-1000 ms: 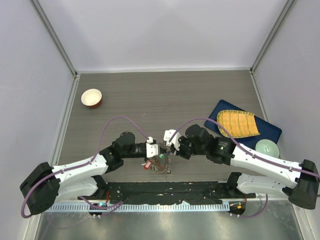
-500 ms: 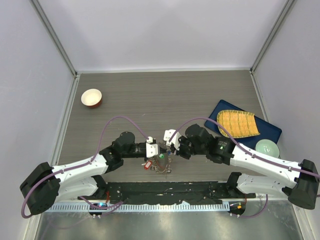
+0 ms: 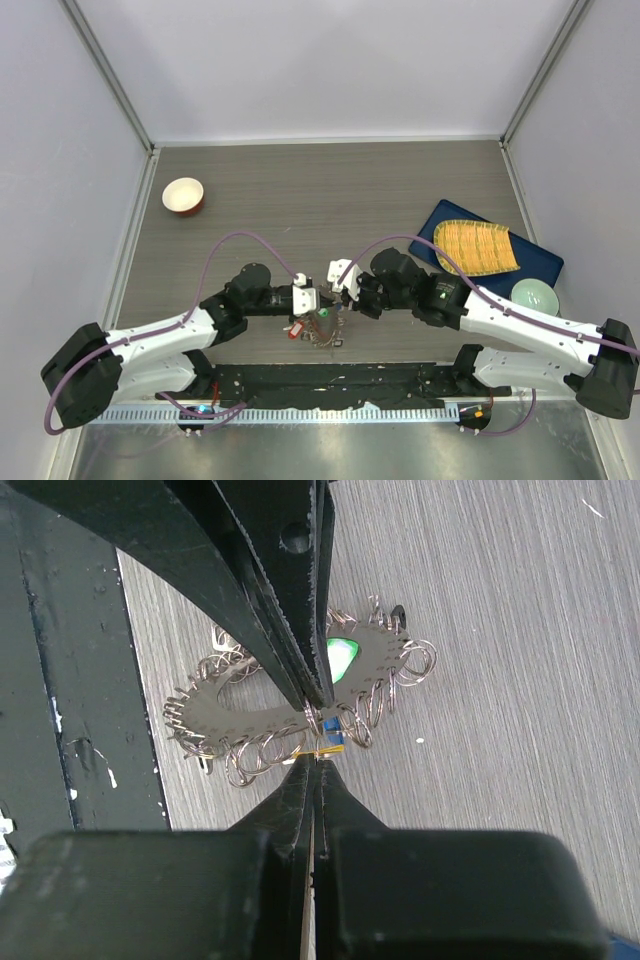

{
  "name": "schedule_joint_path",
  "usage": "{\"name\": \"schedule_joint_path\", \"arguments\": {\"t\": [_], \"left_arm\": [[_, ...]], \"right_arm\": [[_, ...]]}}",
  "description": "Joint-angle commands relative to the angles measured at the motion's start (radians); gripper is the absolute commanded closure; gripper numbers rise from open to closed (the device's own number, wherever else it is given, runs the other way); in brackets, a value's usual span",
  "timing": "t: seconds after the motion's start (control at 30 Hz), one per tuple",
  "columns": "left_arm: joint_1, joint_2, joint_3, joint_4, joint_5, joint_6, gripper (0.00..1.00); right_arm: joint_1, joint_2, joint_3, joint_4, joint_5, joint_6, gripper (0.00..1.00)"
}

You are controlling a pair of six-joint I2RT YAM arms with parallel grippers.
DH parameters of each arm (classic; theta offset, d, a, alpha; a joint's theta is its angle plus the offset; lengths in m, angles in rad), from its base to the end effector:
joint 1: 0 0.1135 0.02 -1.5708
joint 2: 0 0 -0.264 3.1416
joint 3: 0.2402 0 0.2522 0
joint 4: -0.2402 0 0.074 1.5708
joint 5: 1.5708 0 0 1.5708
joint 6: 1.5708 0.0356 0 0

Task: Put the keys on the keyring

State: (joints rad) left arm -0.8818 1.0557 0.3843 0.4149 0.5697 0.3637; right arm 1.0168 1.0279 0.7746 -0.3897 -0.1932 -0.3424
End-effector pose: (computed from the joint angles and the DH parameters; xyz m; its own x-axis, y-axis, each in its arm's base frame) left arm 0.1248 -0.1817 0.2115 0.1985 0.2302 -0.9527 0.9748 0.0543 0.2162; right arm 0.1115 0.1932 0.2709 0.0102 -0.6098 -0.7925 -0.9682 0.1921 -0.1603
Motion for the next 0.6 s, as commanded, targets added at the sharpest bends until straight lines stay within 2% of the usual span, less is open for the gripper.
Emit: {"name": "schedule_joint_path", "arguments": {"t": [0.0, 0.57], "left_arm": [[-0.019, 0.004, 0.004, 0.125, 0.032, -0.014, 1.0], [-0.039, -0.011, -0.007, 0.194, 0.021, -0.046, 1.0]], "right_arm": [[0.0, 0.011, 0.012, 0.072, -0.046, -0.003, 0.99], [0.0, 0.05, 0.018, 0.075, -0.057, 0.016, 0.99]]}}
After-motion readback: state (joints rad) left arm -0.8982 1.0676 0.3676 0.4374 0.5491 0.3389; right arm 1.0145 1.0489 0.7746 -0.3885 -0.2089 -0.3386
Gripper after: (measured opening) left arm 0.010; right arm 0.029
